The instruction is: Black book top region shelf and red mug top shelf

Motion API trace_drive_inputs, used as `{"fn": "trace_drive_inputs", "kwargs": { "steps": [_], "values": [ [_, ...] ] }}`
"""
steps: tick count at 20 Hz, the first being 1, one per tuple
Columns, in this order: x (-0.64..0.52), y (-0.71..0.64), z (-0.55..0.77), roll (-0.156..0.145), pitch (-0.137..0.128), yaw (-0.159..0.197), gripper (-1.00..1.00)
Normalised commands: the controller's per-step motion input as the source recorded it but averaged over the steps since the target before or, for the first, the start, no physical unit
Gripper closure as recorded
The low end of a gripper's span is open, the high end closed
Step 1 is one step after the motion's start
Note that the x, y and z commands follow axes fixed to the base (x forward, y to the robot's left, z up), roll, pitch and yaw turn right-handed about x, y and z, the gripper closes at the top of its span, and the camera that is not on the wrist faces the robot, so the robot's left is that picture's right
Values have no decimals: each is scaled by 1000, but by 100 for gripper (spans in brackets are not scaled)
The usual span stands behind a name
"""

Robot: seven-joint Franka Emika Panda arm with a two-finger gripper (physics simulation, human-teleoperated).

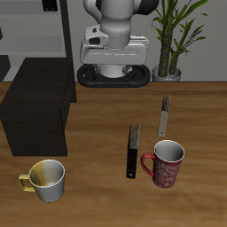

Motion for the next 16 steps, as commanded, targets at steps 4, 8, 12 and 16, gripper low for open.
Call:
{"fn": "trace_drive_inputs", "kwargs": {
  "steps": [4, 8, 12, 16],
  "values": [
    [82, -83, 25, -31, -25, -2, -100],
    [211, -8, 149, 13, -39, -1, -100],
    [252, 63, 96, 36, -7, -21, -100],
    [460, 115, 89, 1, -85, 81, -100]
  ]
}}
